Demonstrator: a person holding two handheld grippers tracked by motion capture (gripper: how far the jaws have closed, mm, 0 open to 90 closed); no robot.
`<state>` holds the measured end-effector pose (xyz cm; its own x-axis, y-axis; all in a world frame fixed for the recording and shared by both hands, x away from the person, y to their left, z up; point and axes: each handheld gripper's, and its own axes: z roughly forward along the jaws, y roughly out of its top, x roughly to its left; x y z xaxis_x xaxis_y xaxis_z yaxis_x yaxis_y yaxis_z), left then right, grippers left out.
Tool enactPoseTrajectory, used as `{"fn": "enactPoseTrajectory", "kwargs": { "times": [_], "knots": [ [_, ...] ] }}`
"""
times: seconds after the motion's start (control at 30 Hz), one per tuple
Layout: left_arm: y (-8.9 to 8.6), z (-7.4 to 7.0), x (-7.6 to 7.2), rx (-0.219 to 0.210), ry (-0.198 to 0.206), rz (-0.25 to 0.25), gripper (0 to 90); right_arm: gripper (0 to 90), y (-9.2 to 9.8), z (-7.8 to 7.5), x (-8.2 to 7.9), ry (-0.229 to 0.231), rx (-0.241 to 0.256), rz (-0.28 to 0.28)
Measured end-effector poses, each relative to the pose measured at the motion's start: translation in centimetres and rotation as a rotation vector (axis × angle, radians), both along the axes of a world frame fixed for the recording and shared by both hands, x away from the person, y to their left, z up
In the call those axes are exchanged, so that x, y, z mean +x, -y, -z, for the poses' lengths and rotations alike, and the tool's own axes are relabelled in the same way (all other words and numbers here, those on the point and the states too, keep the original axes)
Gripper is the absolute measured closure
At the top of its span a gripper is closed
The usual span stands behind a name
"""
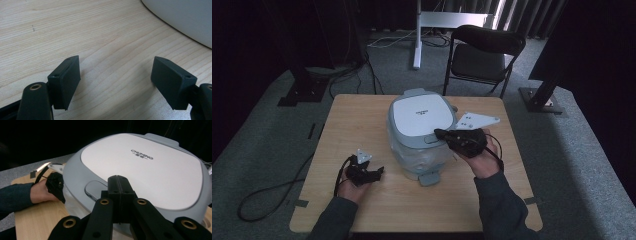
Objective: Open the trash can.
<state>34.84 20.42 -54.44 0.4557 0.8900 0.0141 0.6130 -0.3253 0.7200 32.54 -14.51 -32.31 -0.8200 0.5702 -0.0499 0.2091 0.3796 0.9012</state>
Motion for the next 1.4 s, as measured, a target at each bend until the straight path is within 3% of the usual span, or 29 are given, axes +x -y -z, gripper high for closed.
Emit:
{"fn": "enactPoseTrajectory", "kwargs": {
  "times": [0.8,1.03,1.07,1.2,1.4],
  "knots": [
    [0.0,0.0,0.0,-0.001,0.001,-0.001,23.4,90.0,-0.2,0.1,-0.3,-0.001,-0.028,-0.021],
    [0.0,0.0,0.0,0.000,0.000,0.002,23.4,89.8,0.0,0.1,-0.2,0.014,-0.024,-0.004],
    [0.0,0.0,0.0,0.000,0.000,0.002,23.4,85.8,0.2,0.0,-0.1,0.015,-0.008,0.001],
    [0.0,0.0,0.0,0.000,0.000,0.002,23.4,84.1,0.9,-0.3,-0.1,0.014,0.017,0.013],
    [0.0,0.0,0.0,-0.001,0.001,0.002,23.4,70.0,2.7,-0.6,0.6,0.020,0.030,0.102]
  ]
}}
